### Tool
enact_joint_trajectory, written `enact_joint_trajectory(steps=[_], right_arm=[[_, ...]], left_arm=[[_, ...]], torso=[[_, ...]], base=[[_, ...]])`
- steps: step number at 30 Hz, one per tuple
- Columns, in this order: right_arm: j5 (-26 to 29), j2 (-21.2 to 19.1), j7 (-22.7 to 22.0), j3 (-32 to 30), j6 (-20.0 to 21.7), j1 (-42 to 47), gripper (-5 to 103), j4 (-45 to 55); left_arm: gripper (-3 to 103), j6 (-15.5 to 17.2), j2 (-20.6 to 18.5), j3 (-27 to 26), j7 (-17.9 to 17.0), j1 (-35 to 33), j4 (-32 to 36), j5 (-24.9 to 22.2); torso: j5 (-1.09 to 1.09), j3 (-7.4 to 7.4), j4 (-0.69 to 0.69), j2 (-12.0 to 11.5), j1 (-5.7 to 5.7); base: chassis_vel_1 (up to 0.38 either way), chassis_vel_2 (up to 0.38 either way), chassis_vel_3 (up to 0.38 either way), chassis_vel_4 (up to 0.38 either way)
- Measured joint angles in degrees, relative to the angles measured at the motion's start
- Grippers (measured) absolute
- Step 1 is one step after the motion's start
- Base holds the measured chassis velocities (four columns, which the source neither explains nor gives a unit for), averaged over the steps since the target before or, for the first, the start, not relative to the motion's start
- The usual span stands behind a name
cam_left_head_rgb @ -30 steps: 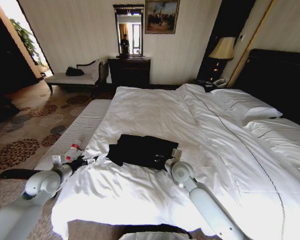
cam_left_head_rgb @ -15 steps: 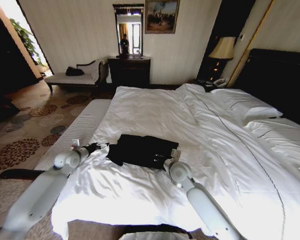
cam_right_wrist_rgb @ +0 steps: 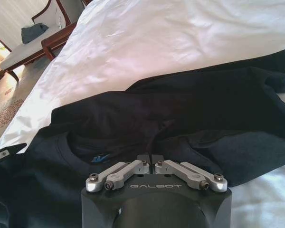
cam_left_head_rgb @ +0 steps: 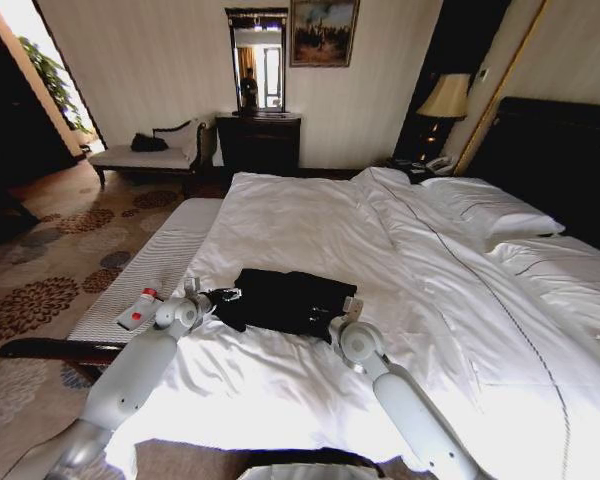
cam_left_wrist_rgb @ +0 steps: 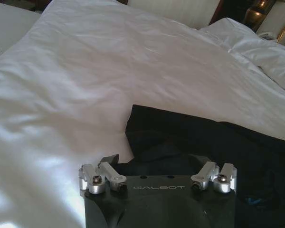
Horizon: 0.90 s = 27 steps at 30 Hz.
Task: Fold the clothes on the bed.
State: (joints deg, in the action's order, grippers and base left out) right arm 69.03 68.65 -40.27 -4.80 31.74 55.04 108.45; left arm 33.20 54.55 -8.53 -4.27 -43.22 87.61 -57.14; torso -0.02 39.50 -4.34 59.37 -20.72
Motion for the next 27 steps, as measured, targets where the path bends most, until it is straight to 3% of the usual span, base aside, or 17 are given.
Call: enact_joint_trajectory(steps=[1,5,8,11,15,19,22,27], right_arm=[[-0.04,0.05,0.0,-0.01,-0.01,0.0,0,-0.11],[-0.17,0.3,-0.02,-0.15,-0.07,0.0,0,-0.2],[-0.18,0.18,-0.04,-0.23,-0.08,0.08,0,-0.17],[-0.19,-0.38,-0.1,-0.48,-0.09,0.26,0,0.05],[-0.19,-0.71,-0.16,-0.62,-0.09,0.37,0,0.2],[-0.24,-0.88,-0.27,-0.74,-0.1,0.67,0,0.42],[-0.36,-0.89,-0.31,-0.76,-0.11,0.77,0,0.45],[-0.7,-0.94,-0.33,-0.88,-0.29,0.93,0,0.5]], left_arm=[[83,0.03,-0.12,-0.02,0.04,-0.12,0.02,-0.07],[61,0.28,-0.23,-0.82,0.31,-1.25,0.47,-0.72],[56,0.54,-0.31,-1.12,0.3,-1.8,0.8,-0.92],[39,0.91,-0.5,-1.83,0.24,-2.87,1.39,-1.12],[34,1.07,-0.62,-2.33,0.24,-3.7,1.71,-1.14],[12,1.13,-0.68,-3.51,0.41,-5.23,2.47,-1.11],[3,1.13,-0.89,-4.05,0.52,-5.91,2.93,-1.09],[2,1.1,-1.2,-5.66,0.83,-7.26,3.88,-0.94]], torso=[[0.0,0.0,0.01,0.0,0.0],[-0.01,0.0,0.01,0.0,0.0],[-0.01,0.0,0.01,0.0,0.01],[-0.01,0.0,0.0,0.0,0.01],[-0.01,0.0,0.01,0.0,0.01],[-0.01,0.0,0.01,0.0,0.01],[-0.01,0.0,0.0,0.0,0.01],[-0.01,0.0,0.0,0.0,0.01]], base=[[0.0,0.0,0.0,0.0],[0.0,0.0,0.0,0.0],[0.0,0.0,0.0,0.0],[0.0,0.0,0.0,0.0],[0.0,0.0,0.0,0.0],[0.0,0.0,0.0,0.0],[0.0,0.0,0.0,0.0],[0.0,0.0,0.0,0.0]])
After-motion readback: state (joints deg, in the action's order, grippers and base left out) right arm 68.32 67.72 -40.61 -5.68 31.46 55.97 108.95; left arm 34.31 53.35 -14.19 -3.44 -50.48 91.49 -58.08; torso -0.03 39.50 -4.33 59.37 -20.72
